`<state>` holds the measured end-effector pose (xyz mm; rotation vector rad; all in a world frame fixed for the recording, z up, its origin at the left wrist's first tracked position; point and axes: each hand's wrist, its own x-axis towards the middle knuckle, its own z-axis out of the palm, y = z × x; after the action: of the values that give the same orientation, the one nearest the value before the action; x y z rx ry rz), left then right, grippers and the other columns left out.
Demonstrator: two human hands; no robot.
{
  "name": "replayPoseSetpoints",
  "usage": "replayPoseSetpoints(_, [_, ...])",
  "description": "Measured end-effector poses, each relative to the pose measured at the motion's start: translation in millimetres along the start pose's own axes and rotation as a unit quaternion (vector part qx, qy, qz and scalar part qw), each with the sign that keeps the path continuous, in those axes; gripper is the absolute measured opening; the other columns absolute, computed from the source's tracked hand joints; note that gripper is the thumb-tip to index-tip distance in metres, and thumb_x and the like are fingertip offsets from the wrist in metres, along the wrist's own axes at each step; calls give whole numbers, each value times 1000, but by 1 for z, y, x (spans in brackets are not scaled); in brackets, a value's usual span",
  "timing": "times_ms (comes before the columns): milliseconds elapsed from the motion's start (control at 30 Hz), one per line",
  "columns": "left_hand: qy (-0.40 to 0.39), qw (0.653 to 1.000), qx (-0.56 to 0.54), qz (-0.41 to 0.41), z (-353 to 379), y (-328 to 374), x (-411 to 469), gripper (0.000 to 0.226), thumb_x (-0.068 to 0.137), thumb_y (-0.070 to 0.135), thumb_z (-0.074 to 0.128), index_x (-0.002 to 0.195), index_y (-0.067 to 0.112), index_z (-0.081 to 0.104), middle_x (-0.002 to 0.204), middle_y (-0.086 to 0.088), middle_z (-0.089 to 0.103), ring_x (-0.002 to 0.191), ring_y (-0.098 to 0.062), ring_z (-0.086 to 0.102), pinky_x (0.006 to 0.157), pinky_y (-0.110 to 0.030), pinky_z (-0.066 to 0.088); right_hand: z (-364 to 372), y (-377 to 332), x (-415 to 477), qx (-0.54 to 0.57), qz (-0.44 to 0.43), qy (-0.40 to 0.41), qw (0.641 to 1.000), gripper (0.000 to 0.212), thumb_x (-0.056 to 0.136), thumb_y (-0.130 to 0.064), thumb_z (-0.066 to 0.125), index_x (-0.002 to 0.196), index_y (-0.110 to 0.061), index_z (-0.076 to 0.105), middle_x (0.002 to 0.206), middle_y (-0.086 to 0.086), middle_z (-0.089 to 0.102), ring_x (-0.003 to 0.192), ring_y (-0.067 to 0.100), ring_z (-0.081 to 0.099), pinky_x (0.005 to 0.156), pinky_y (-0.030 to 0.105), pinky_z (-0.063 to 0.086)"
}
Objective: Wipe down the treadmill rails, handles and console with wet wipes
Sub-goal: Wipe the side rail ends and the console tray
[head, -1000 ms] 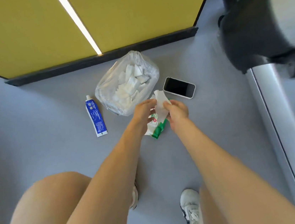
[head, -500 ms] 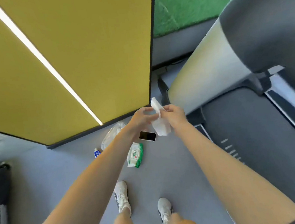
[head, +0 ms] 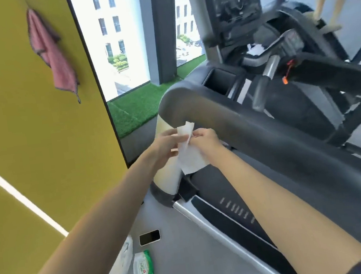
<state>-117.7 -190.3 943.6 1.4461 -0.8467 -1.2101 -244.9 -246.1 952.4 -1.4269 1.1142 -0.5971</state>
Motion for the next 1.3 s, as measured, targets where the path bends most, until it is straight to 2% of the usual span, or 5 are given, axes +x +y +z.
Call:
replayPoseSetpoints(500, [-255,965,47,25,256,44,-61,28,82,12,69,109,12,65,108,-5,71,99,-22,68,85,-37,54,-250,42,-162,212,3,226,951,16,97,-13,50,112,-9,55,111,10,63,95,27,62,83,41,52])
replayPoseSetpoints(667, [-273,958,84,23,418,35,-87,26,83,0,63,104,16,63,93,-1,71,88,-18,64,72,-28,41,-394,86,-249,218,2,204,954,33,91,-3,58,124,-3,54,116,11,65,101,28,64,82,43,54])
replayPoseSetpoints(833, [-392,919,48,8,566,21,-123,43,83,-11,57,120,9,60,104,-7,68,102,-26,66,87,-36,53,-514,127,-329,200,-22,204,958,31,90,10,46,106,-10,64,91,-1,74,90,21,69,66,28,55])
replayPoseSetpoints(1033, [-388,919,52,39,673,17,-117,36,83,-20,52,67,5,73,87,-10,69,89,-25,66,80,-31,56,-619,158,-364,167,6,251,954,33,87,15,44,74,-9,63,80,3,69,82,24,62,66,34,51])
replayPoseSetpoints(1300, [-457,873,161,54,802,26,-70,30,86,-13,53,68,5,68,82,-11,69,82,-26,68,76,-36,58,-747,192,-366,179,-15,332,926,40,83,23,37,74,-2,67,99,16,65,92,25,62,76,26,54])
